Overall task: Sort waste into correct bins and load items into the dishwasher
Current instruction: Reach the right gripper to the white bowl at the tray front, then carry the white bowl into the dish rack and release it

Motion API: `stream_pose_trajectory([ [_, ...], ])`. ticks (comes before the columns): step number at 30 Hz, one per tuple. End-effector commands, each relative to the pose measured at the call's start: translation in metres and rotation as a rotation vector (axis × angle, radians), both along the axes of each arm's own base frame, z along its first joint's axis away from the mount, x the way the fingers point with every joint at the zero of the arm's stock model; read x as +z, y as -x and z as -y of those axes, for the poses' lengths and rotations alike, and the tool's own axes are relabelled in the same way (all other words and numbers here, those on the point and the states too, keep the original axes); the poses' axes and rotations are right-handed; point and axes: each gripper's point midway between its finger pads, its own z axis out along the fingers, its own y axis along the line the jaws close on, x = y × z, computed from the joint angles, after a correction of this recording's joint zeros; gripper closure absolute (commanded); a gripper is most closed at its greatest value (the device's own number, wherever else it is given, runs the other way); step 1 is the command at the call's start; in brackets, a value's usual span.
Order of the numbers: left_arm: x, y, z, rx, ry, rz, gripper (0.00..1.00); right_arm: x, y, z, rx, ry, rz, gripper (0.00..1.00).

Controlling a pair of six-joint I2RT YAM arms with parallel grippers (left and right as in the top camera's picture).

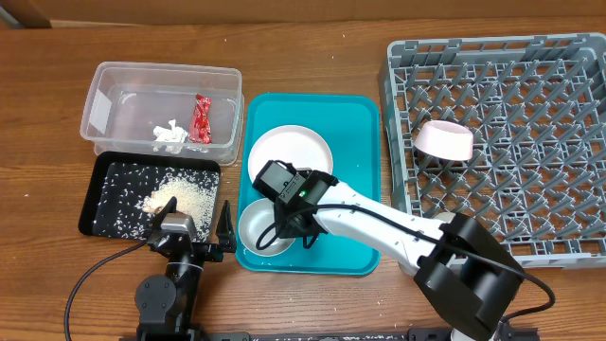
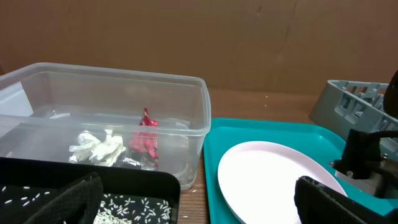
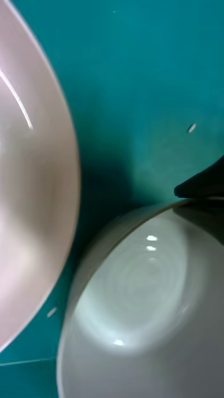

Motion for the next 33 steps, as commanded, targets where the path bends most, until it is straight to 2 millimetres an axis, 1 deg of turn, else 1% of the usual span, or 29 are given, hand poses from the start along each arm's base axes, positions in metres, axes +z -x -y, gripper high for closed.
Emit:
stream_pose_trajectory([
  [1, 0.000, 0.000, -0.002, 0.007, 0.010, 0.001, 0.00, 0.016, -0.008, 0.011, -0.022, 0.034, 0.054, 0.96],
  [4, 0.000, 0.000, -0.002, 0.007, 0.010, 0.001, 0.00, 0.049, -0.023, 0.034, -0.050, 0.110, 0.181, 0.96],
  [5, 0.000, 0.000, -0.002, 0.007, 0.010, 0.001, 0.00, 0.066, -0.032, 0.046, -0.067, 0.148, 0.253, 0.96],
  [6, 0.000, 0.000, -0.002, 0.007, 0.010, 0.001, 0.00, 0.101, -0.048, 0.074, -0.111, 0.227, 0.411, 0.96],
  [7, 0.000, 0.000, -0.002, 0.007, 0.010, 0.001, 0.00, 0.121, -0.057, 0.092, -0.144, 0.281, 0.506, 0.96],
  [9, 0.000, 0.000, -0.002, 0.007, 0.010, 0.001, 0.00, 0.163, -0.072, 0.128, -0.263, 0.367, 0.686, 0.96],
  [10, 0.000, 0.000, -0.002, 0.007, 0.010, 0.001, 0.00, 0.197, -0.080, 0.156, -0.361, 0.409, 0.812, 0.96],
  [12, 0.000, 0.000, -0.002, 0.007, 0.010, 0.001, 0.00, 0.223, -0.086, 0.181, -0.442, 0.443, 0.904, 0.96],
  [13, 0.000, 0.000, -0.002, 0.007, 0.010, 0.001, 0.00, 0.234, -0.088, 0.194, -0.481, 0.466, 0.939, 0.96],
  [15, 0.000, 0.000, -0.002, 0.007, 0.010, 0.001, 0.00, 0.253, -0.096, 0.227, -0.581, 0.546, 1.012, 0.96],
  [16, 0.000, 0.000, -0.002, 0.007, 0.010, 0.001, 0.00, 0.264, -0.102, 0.260, -0.676, 0.637, 1.050, 0.96],
  [18, 0.000, 0.000, -0.002, 0.007, 0.010, 0.001, 0.00, 0.263, -0.111, 0.290, -0.731, 0.716, 1.023, 0.96],
  [21, 0.000, 0.000, -0.002, 0.007, 0.010, 0.001, 0.00, 0.250, -0.124, 0.330, -0.772, 0.791, 0.930, 0.96],
  [23, 0.000, 0.000, -0.002, 0.007, 0.010, 0.001, 0.00, 0.239, -0.132, 0.360, -0.816, 0.819, 0.863, 0.96],
  [25, 0.000, 0.000, -0.002, 0.007, 0.010, 0.001, 0.00, 0.225, -0.134, 0.384, -0.848, 0.827, 0.793, 0.96],
  [26, 0.000, 0.000, -0.002, 0.007, 0.010, 0.001, 0.00, 0.213, -0.135, 0.399, -0.874, 0.820, 0.741, 0.96],
  [30, 0.000, 0.000, -0.002, 0.007, 0.010, 0.001, 0.00, 0.180, -0.133, 0.429, -0.931, 0.777, 0.602, 0.96],
  [33, 0.000, 0.000, -0.002, 0.007, 0.010, 0.001, 0.00, 0.163, -0.132, 0.442, -0.948, 0.794, 0.545, 0.96],
])
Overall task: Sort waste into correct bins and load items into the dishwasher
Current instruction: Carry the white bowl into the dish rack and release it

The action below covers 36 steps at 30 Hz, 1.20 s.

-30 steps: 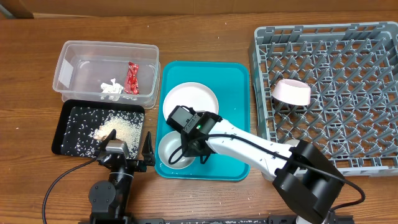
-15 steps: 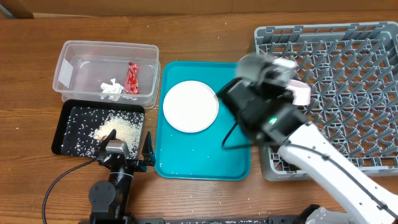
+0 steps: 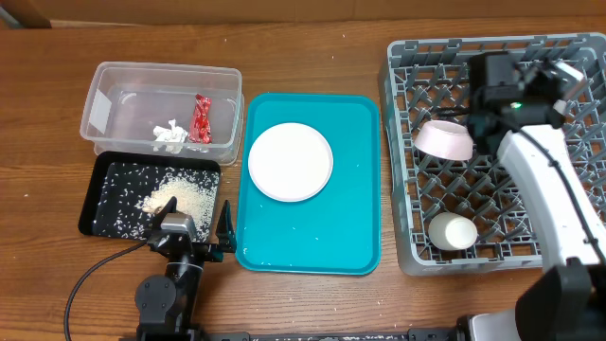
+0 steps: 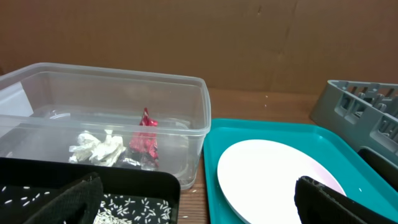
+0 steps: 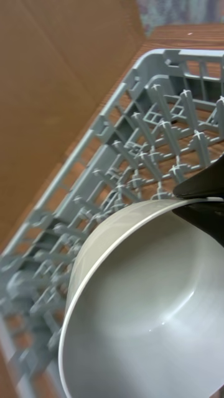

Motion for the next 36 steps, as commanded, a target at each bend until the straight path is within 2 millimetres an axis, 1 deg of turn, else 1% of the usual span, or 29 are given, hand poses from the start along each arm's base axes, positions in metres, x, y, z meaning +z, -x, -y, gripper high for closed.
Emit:
stream_pose_trajectory([
  [1, 0.000, 0.000, -0.002, 0.007, 0.010, 0.001, 0.00, -0.021, -0.006, 0.001, 0.017, -0.060, -0.056, 0.96],
  [3, 0.000, 0.000, -0.002, 0.007, 0.010, 0.001, 0.00, -0.031, -0.008, -0.001, 0.022, -0.063, -0.081, 0.96],
  [6, 0.000, 0.000, -0.002, 0.007, 0.010, 0.001, 0.00, -0.045, -0.014, -0.010, 0.044, -0.056, -0.129, 0.96],
  [9, 0.000, 0.000, -0.002, 0.007, 0.010, 0.001, 0.00, -0.060, -0.016, -0.014, 0.052, -0.016, -0.195, 0.96],
  [11, 0.000, 0.000, -0.002, 0.007, 0.010, 0.001, 0.00, -0.066, -0.015, -0.016, 0.055, 0.039, -0.247, 0.96],
  [13, 0.000, 0.000, -0.002, 0.007, 0.010, 0.001, 0.00, -0.069, -0.018, -0.023, 0.075, 0.055, -0.261, 0.96],
  [15, 0.000, 0.000, -0.002, 0.007, 0.010, 0.001, 0.00, -0.066, -0.020, -0.031, 0.096, 0.071, -0.261, 0.96],
  [18, 0.000, 0.000, -0.002, 0.007, 0.010, 0.001, 0.00, -0.049, -0.022, -0.037, 0.105, 0.154, -0.238, 0.96],
  [22, 0.000, 0.000, -0.002, 0.007, 0.010, 0.001, 0.00, -0.027, -0.022, -0.038, 0.094, 0.238, -0.192, 0.96],
  [27, -0.001, 0.000, -0.002, 0.007, 0.010, 0.001, 0.00, -0.018, -0.017, -0.033, 0.078, 0.291, -0.208, 0.96],
  [31, 0.000, 0.000, -0.002, 0.007, 0.010, 0.001, 0.00, -0.004, -0.017, -0.029, 0.049, 0.370, -0.187, 0.96],
  [36, 0.000, 0.000, -0.002, 0.007, 0.010, 0.001, 0.00, -0.010, -0.017, -0.030, 0.058, 0.349, -0.194, 0.96],
])
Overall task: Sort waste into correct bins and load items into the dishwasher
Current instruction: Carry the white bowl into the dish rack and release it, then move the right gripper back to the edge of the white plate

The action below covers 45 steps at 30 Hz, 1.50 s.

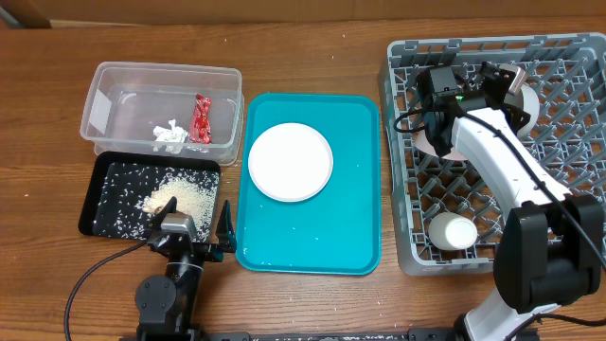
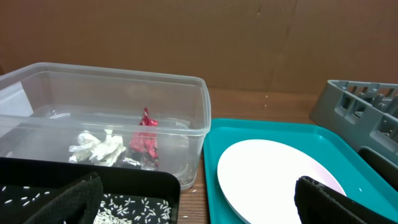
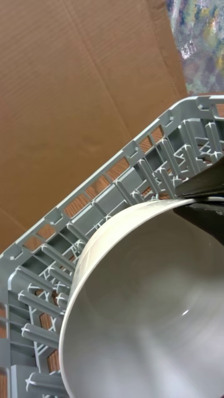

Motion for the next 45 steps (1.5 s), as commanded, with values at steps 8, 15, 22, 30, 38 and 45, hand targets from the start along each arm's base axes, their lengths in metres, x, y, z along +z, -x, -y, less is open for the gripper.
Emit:
stream_pose_trajectory([
  [8, 0.000, 0.000, -0.002, 0.006, 0.010, 0.002, 0.00, -0.003, 0.007, 0.004, -0.008, 0.042, -0.016, 0.96],
  [15, 0.000, 0.000, -0.002, 0.006, 0.010, 0.002, 0.00, -0.009, 0.008, -0.012, 0.041, 0.045, -0.071, 0.96],
  [22, 0.000, 0.000, -0.002, 0.006, 0.010, 0.002, 0.00, -0.007, 0.007, -0.029, 0.087, 0.064, -0.085, 0.96],
  [30, 0.000, 0.000, -0.002, 0.006, 0.010, 0.001, 0.00, -0.013, 0.009, -0.048, 0.138, 0.016, -0.120, 0.68],
  [38, 0.000, 0.000, -0.002, 0.007, 0.010, 0.002, 0.00, 0.006, 0.005, -0.099, 0.273, 0.013, -0.071, 0.44],
  [45, 0.000, 0.000, -0.002, 0.006, 0.010, 0.002, 0.00, 0.017, 0.006, -0.117, 0.331, 0.001, -0.052, 0.41],
])
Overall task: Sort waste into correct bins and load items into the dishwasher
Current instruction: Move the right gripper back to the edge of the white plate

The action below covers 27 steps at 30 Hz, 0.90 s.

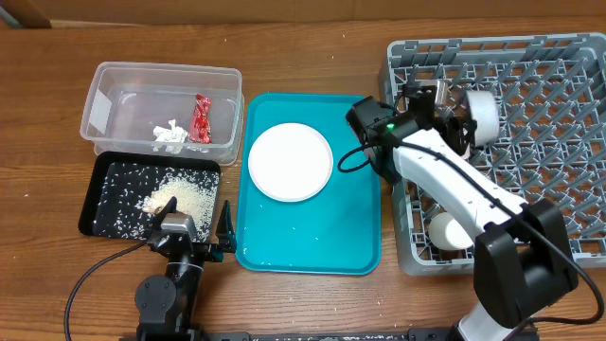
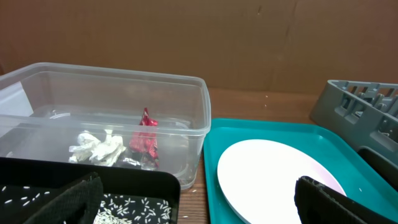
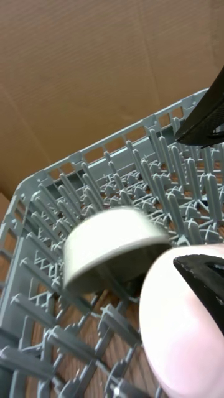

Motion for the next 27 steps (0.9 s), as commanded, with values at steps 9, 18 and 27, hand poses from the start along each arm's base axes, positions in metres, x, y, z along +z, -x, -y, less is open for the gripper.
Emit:
stream_pose_trajectory([
  [9, 0.000, 0.000, -0.002, 0.007, 0.010, 0.002, 0.00, 0.012, 0.002, -0.111, 0.331, -0.572, -0.100, 0.39],
  [18, 0.000, 0.000, -0.002, 0.007, 0.010, 0.002, 0.00, -0.055, 0.019, -0.197, 0.444, -1.144, -0.381, 0.37],
  [27, 0.000, 0.000, -0.002, 0.007, 0.010, 0.002, 0.00, -0.139, 0.019, -0.227, 0.305, -1.325, -0.532, 0.47],
])
